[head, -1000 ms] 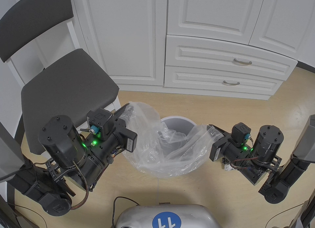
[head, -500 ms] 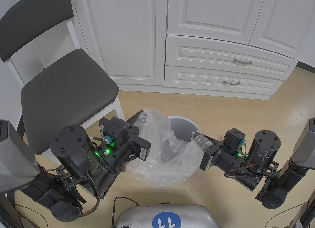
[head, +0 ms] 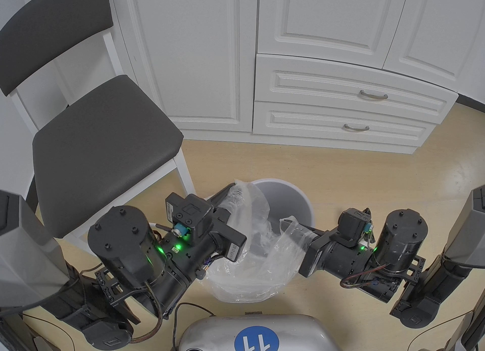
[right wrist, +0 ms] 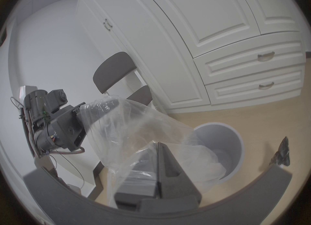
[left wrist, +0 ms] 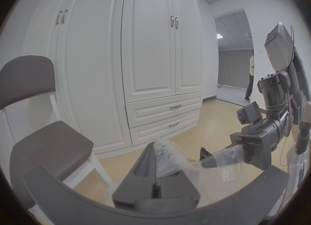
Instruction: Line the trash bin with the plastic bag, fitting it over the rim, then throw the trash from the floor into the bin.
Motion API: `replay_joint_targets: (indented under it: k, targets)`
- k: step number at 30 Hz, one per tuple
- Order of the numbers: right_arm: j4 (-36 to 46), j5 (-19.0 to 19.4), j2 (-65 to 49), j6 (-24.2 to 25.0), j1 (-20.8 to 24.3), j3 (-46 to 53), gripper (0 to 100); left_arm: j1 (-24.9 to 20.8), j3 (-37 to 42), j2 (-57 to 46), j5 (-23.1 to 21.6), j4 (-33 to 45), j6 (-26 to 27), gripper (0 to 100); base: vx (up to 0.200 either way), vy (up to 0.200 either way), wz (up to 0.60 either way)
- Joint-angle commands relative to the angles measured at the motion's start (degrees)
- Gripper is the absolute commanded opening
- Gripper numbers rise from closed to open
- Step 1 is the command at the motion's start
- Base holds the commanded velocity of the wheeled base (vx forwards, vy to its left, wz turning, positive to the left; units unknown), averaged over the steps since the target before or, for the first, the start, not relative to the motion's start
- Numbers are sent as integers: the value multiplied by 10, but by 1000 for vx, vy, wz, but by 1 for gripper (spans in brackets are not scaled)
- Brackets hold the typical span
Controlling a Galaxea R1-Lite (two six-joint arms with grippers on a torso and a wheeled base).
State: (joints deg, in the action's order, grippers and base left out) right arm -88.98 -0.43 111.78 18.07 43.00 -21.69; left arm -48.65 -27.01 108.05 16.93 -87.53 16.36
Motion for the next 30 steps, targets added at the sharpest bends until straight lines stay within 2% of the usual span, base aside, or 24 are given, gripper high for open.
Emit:
replay_joint_targets:
  k: [1, 8, 12, 19, 25, 30]
  targets:
    - [-10, 3, 20, 14, 7, -7, 0, -9, -1, 14, -1, 0, -1, 0, 0, 0, 0]
    - [-10, 23, 71, 55, -27, -45, 0, -23, -37, 85, 1, -1, -9, 0, 0, 0, 0]
    - [-10, 24, 100, 71, -53, -73, 0, -21, -65, 109, 1, 0, -51, 0, 0, 0, 0]
    - [-10, 25, 131, 87, -73, -100, 0, -13, -114, 158, 3, 0, -73, 0, 0, 0, 0]
    - [-10, 18, 138, 110, -84, -139, 0, -6, -171, 176, 55, 0, -87, 0, 0, 0, 0]
    - [-10, 17, 131, 116, -107, -159, 0, -3, -203, 183, 64, 0, -104, 0, 0, 0, 0]
